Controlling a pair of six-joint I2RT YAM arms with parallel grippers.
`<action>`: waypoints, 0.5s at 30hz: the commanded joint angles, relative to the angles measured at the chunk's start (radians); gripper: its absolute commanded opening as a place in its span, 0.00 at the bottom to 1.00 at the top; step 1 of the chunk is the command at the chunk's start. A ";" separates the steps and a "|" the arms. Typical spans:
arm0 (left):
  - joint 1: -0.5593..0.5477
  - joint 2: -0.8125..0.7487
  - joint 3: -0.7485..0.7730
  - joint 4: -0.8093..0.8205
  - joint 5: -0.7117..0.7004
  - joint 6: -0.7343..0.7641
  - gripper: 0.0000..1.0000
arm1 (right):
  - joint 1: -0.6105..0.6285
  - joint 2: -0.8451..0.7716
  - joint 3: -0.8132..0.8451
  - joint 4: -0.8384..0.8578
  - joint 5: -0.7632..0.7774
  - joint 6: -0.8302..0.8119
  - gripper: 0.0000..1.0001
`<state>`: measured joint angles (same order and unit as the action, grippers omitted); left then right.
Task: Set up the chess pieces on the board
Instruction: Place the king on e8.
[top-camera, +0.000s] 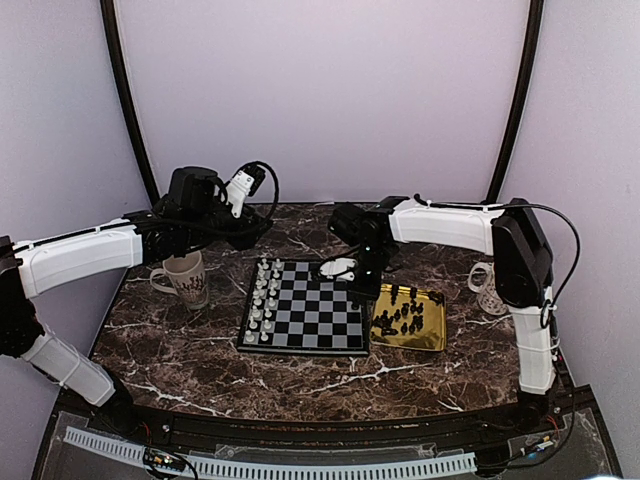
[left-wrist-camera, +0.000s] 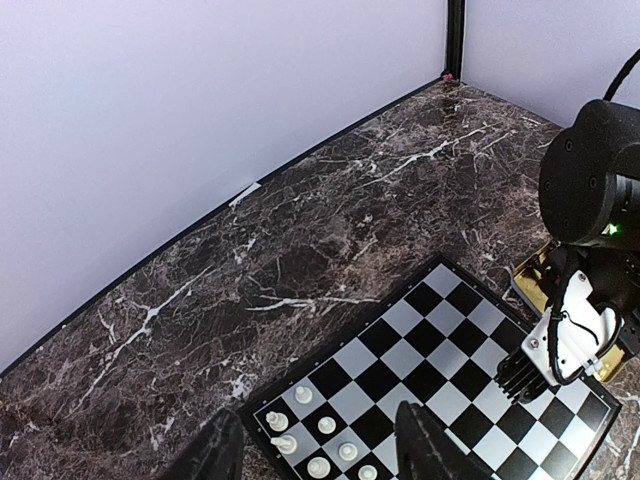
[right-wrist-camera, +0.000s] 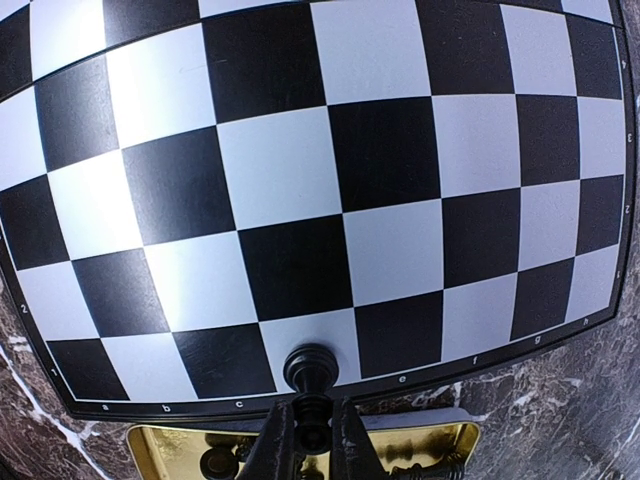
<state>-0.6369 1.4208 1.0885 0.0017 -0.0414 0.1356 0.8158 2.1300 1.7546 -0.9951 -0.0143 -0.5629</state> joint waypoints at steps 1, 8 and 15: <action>0.002 -0.011 0.001 -0.006 0.014 0.005 0.54 | -0.003 0.014 0.003 0.004 -0.012 0.012 0.08; 0.002 -0.008 0.000 -0.006 0.010 0.005 0.54 | -0.005 -0.018 0.022 0.004 -0.012 0.020 0.22; 0.002 0.003 0.002 -0.006 -0.006 0.000 0.59 | -0.037 -0.099 0.066 -0.010 -0.070 0.012 0.45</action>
<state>-0.6369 1.4223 1.0885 -0.0010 -0.0418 0.1352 0.8024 2.1212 1.7638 -0.9985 -0.0345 -0.5491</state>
